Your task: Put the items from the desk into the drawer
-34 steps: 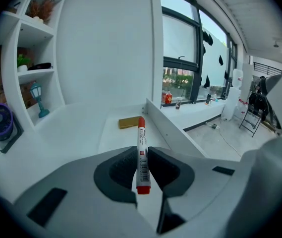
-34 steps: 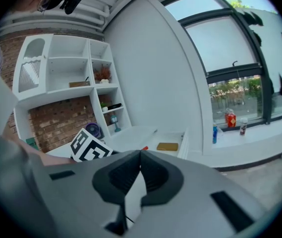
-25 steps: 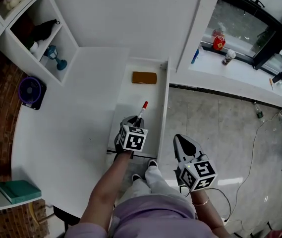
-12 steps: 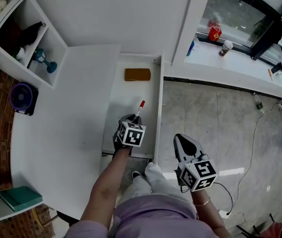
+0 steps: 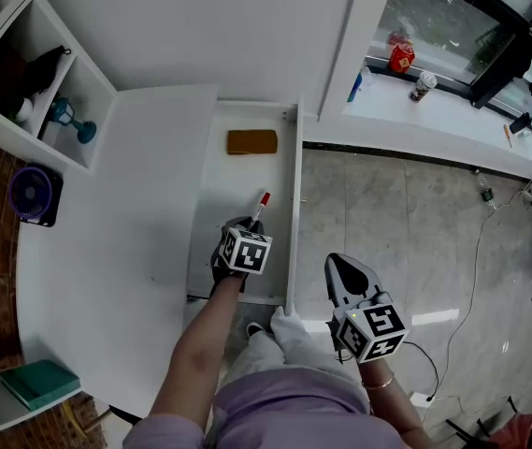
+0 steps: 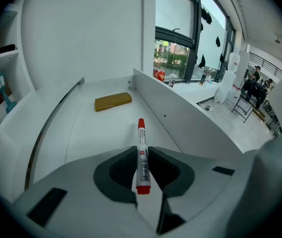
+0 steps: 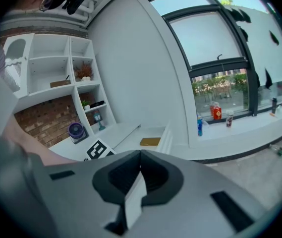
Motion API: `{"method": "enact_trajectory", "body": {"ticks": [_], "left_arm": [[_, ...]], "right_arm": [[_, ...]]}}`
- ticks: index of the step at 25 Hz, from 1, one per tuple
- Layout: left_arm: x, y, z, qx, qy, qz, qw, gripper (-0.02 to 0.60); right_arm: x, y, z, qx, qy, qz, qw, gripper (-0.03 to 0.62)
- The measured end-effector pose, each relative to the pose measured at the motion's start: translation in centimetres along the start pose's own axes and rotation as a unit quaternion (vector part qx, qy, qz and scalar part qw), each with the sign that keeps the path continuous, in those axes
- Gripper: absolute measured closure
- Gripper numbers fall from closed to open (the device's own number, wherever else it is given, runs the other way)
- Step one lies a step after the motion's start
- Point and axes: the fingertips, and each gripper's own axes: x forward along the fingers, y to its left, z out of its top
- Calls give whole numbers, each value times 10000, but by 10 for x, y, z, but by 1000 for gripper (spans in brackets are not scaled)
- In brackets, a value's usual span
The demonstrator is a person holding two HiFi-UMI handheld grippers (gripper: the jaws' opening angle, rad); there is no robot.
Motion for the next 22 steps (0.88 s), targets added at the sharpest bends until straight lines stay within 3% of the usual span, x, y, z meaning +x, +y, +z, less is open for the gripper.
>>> {"method": "enact_trajectory", "body": {"ticks": [22], "left_arm": [[32, -6, -9, 315, 386, -120, 9987, 512]], "right_arm": [[7, -5, -11, -96, 199, -98, 9997, 589]]}}
